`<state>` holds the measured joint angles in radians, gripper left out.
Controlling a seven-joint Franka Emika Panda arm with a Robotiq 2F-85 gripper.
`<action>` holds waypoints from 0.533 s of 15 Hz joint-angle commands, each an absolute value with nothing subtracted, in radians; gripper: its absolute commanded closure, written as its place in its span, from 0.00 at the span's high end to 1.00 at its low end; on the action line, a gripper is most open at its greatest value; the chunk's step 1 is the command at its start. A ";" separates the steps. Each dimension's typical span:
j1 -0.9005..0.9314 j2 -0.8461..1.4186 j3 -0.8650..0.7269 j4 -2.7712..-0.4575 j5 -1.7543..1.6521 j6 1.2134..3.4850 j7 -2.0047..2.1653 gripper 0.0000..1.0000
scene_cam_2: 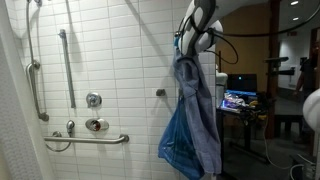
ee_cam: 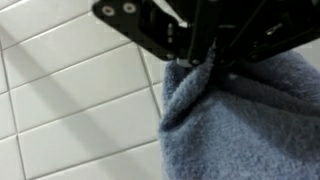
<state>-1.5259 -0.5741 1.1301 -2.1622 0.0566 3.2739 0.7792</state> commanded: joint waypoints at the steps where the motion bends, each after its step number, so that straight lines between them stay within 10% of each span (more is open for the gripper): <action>1: -1.435 -0.556 1.058 -2.225 0.111 3.341 0.656 0.01; 8: -1.409 -0.606 1.057 -2.297 0.331 3.453 0.591 0.01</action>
<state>-1.4187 -0.5618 1.0616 -2.2595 0.2352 3.3971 0.6171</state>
